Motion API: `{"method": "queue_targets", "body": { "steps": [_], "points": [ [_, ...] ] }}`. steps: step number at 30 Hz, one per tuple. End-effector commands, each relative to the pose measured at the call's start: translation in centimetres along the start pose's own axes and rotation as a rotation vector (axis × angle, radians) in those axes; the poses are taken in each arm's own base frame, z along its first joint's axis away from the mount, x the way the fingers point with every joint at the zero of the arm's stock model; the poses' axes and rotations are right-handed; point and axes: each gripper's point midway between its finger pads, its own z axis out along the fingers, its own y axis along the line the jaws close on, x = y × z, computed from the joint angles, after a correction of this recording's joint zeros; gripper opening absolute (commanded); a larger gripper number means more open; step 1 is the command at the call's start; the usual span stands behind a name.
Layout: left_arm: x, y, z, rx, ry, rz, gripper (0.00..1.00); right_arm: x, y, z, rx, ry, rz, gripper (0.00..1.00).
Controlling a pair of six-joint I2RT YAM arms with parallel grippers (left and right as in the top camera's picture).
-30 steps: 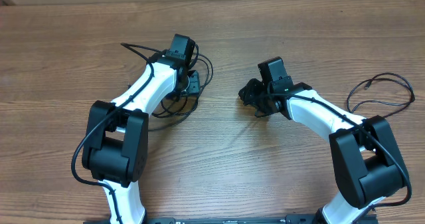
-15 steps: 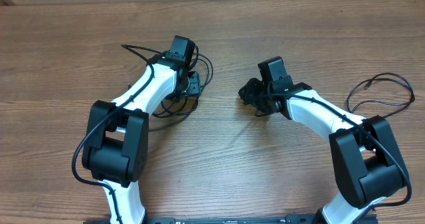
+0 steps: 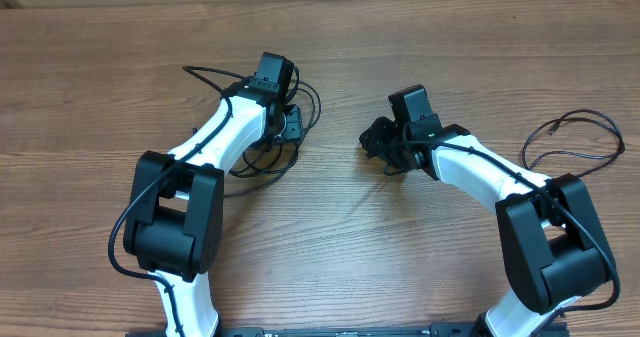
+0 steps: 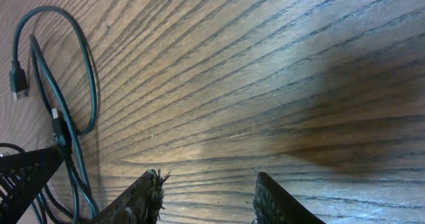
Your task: Untangle cables
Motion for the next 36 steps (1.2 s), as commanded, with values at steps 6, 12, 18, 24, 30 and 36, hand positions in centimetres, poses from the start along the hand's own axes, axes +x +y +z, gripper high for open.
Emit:
{"method": "queue_targets", "body": {
  "steps": [6, 12, 18, 24, 30, 36],
  "points": [
    [-0.2, -0.4, -0.6, 0.016, -0.023, -0.002, 0.58, -0.1, -0.4, 0.3, 0.014, -0.008, 0.003, 0.44],
    [-0.3, -0.4, -0.5, 0.019, -0.031, -0.002, 0.49, -0.1, -0.4, 0.3, 0.015, -0.009, 0.003, 0.44],
    [-0.7, -0.6, -0.5, 0.025, -0.044, -0.002, 0.50, -0.1, -0.4, 0.3, 0.016, -0.010, 0.003, 0.44],
    [-1.1, -0.8, -0.5, 0.033, -0.060, -0.002, 0.53, -0.3, -0.6, 0.3, 0.025, -0.020, 0.004, 0.43],
    [-1.5, -1.1, -0.6, 0.043, -0.079, -0.002, 0.54, -0.8, -1.3, 0.2, 0.055, -0.045, 0.047, 0.34],
    [-1.5, -1.0, -0.5, 0.039, -0.079, 0.000, 0.50, -1.0, -1.9, 0.2, 0.086, -0.063, 0.099, 0.35]
  ]
}}
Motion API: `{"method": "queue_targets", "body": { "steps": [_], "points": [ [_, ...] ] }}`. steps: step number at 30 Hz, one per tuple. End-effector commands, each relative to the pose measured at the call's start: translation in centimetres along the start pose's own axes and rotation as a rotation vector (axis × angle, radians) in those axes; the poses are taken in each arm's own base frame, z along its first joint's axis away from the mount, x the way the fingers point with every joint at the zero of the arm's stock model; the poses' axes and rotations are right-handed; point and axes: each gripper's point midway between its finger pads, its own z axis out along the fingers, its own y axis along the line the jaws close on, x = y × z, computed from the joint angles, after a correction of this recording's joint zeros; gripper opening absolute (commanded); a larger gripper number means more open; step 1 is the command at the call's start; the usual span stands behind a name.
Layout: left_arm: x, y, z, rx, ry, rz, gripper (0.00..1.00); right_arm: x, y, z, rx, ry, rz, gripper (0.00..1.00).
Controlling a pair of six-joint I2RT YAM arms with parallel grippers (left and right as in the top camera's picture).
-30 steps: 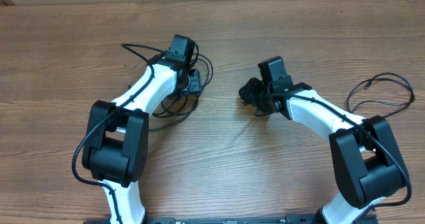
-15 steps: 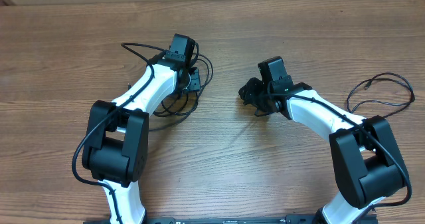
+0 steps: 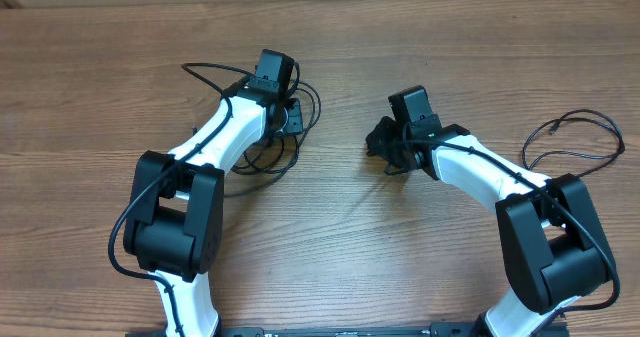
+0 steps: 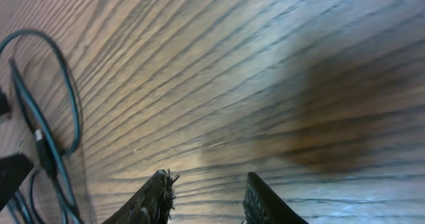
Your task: Untangle cables
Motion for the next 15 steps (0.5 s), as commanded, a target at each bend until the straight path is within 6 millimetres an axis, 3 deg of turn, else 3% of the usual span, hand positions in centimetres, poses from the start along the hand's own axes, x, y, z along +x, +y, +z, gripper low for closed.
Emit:
{"method": "queue_targets", "body": {
  "steps": [1, 4, 6, 9, 15],
  "points": [
    [0.2, -0.2, -0.5, 0.003, -0.009, 0.005, 0.51, -0.4, -0.8, 0.3, 0.029, -0.024, 0.042, 0.36],
    [-0.1, 1.0, -0.6, -0.068, -0.027, 0.038, 0.64, -0.4, -0.8, 0.3, 0.030, -0.024, 0.041, 0.38],
    [0.3, 2.4, -1.0, -0.139, -0.004, 0.079, 0.82, -0.4, -0.8, 0.3, 0.030, -0.024, 0.041, 0.39],
    [0.1, 4.1, -2.4, -0.235, 0.023, 0.099, 0.99, -0.4, -0.8, 0.3, 0.029, -0.024, 0.041, 0.40],
    [-2.8, 4.7, -7.1, -0.285, 0.026, 0.079, 1.00, -0.5, -0.7, 0.3, 0.026, -0.027, 0.040, 0.41]
  ]
}}
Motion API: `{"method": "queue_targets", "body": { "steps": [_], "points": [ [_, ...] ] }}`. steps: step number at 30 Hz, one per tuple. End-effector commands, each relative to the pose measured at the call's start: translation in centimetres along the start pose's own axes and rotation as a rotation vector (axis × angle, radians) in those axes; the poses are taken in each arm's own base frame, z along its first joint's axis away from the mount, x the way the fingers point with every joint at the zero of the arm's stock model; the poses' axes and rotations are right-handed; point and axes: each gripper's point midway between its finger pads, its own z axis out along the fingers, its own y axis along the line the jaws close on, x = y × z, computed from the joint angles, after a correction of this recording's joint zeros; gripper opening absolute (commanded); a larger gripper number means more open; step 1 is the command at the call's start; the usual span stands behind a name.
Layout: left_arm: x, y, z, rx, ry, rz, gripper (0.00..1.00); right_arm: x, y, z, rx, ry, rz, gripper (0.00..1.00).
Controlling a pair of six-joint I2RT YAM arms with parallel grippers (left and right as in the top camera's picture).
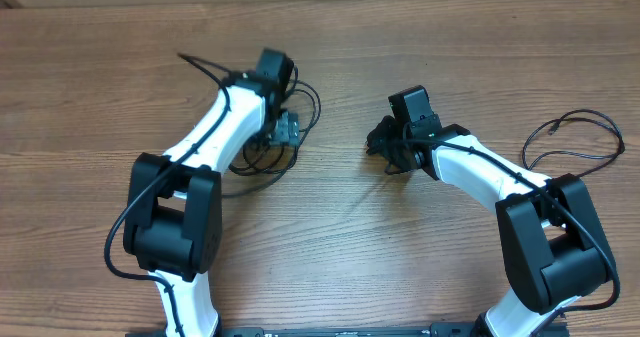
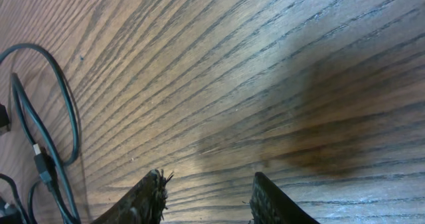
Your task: Untangle cables
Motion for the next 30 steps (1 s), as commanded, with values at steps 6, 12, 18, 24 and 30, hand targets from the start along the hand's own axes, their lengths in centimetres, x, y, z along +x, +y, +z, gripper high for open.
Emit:
{"method": "queue_targets", "body": {
  "steps": [6, 12, 18, 24, 30],
  "points": [
    [-5.4, -2.7, -8.3, 0.224, -0.120, -0.018, 0.70, -0.2, -0.5, 0.3, 0.014, -0.008, 0.011, 0.44],
    [-3.6, -7.0, -8.5, 0.342, -0.066, 0.020, 0.38, -0.2, -0.5, 0.3, 0.013, -0.009, 0.011, 0.46],
    [-3.0, -9.1, -6.3, 0.264, -0.073, 0.082, 0.52, -0.2, -0.5, 0.3, 0.014, -0.009, 0.011, 0.46],
    [-3.1, -9.7, -2.6, 0.191, -0.059, 0.101, 0.54, -0.2, -0.5, 0.3, 0.014, -0.009, 0.011, 0.46],
    [-3.2, -10.4, 0.8, 0.180, -0.033, 0.102, 0.48, -0.2, -0.5, 0.3, 0.016, -0.012, 0.011, 0.46]
  ]
}}
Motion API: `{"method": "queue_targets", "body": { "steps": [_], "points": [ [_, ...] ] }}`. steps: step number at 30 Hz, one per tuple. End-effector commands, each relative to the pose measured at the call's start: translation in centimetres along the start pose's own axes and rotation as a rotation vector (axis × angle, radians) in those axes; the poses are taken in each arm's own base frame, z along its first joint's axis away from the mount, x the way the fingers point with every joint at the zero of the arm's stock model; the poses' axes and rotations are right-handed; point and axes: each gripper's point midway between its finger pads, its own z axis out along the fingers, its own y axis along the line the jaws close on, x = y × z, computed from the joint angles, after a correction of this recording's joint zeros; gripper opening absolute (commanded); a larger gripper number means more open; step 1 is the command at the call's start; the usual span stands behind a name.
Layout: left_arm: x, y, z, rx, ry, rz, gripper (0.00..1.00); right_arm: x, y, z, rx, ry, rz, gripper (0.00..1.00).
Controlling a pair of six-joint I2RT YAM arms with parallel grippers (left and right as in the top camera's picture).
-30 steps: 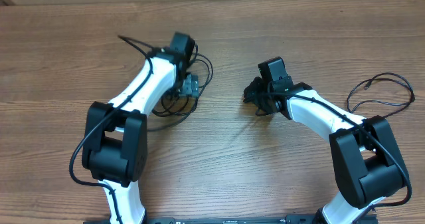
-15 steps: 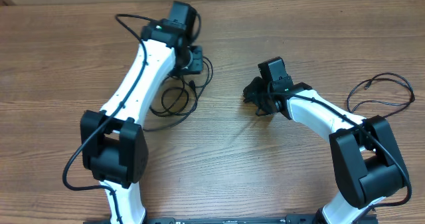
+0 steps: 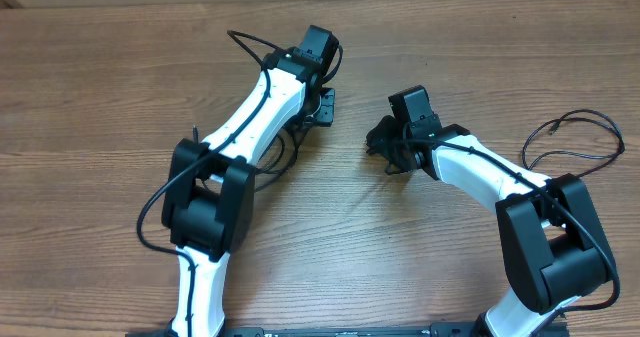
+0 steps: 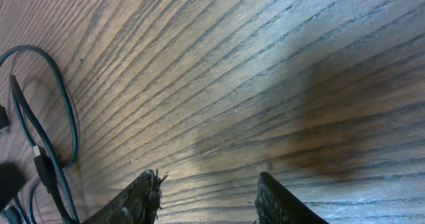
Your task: Untangle cables
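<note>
Dark tangled cables (image 3: pixel 285 145) lie on the wooden table, partly under my left arm. One loop of the cables (image 4: pixel 41 117) with a connector shows at the left of the right wrist view. My left gripper (image 3: pixel 323 107) hangs over the right end of the tangle; the overhead view does not show how its jaws stand. My right gripper (image 3: pixel 381 142) sits a little to the right of the tangle. In its own view the right gripper (image 4: pixel 207 201) is open over bare wood, and its fingers (image 4: pixel 143 197) hold nothing.
A separate thin black cable (image 3: pixel 575 137) curls at the far right of the table (image 3: pixel 450 57), beside my right arm's base. Both arms reach in from the front edge.
My left arm has swung to the right, putting its gripper closer to my right gripper. The cable loop in the right wrist view has stayed put. My right gripper is slightly wider open.
My left gripper first sat over the tangle at centre left, my right gripper open over bare wood nearby. The right jaws then stood narrower, then wider again. The left gripper stayed near the tangle until now, when it stands farther right.
</note>
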Motion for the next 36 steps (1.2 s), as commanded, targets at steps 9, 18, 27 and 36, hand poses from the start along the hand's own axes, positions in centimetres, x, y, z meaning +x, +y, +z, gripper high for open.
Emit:
{"method": "queue_targets", "body": {
  "steps": [9, 18, 27, 36],
  "points": [
    [0.0, 0.6, 3.5, -0.030, 0.019, -0.006, 0.37, -0.2, -0.5, 0.3, 0.014, -0.008, 0.008, 0.47],
    [0.5, 0.5, 3.7, -0.036, 0.037, -0.001, 0.33, -0.2, -0.5, 0.3, 0.014, -0.008, 0.008, 0.46],
    [0.7, 0.3, 3.8, -0.036, 0.040, 0.004, 0.36, -0.2, -0.5, 0.3, 0.014, -0.008, 0.008, 0.47],
    [1.4, 0.2, 4.1, -0.036, 0.061, 0.011, 0.27, -0.2, -0.5, 0.3, 0.014, -0.008, 0.008, 0.47]
  ]
}}
